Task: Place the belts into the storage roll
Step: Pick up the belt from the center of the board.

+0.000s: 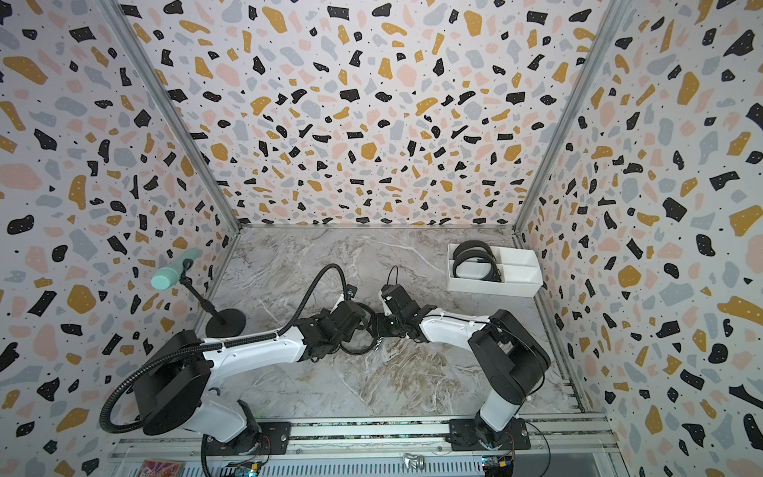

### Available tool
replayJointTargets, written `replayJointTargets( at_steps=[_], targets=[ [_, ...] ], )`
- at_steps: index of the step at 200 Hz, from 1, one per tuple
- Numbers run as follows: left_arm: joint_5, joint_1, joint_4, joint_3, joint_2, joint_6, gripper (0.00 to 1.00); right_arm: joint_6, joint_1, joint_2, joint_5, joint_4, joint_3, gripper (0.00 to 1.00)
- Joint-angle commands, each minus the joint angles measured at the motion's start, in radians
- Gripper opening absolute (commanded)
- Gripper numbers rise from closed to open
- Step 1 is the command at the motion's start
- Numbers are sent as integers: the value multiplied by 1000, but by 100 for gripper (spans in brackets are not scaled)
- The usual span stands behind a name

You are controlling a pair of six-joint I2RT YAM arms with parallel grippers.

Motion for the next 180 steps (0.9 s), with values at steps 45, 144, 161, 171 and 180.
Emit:
replayJointTargets(
  at_steps=[45,144,161,171,180],
  targets=[
    [-22,4,88,-12,-35,-52,0,1,3,-55,30,-61,25,31],
    [45,4,132,-37,-30,-91,0,-115,7,-102,251,-195,88,0],
    [77,4,155,-38,-40,-102,10,-149,-7,-123,309,-215,92,0],
    [101,5,171,-38,-50,-107,21,-173,-19,-135,345,-226,91,0],
    [124,4,185,-38,-61,-111,31,-198,-34,-152,375,-231,85,0]
  ],
)
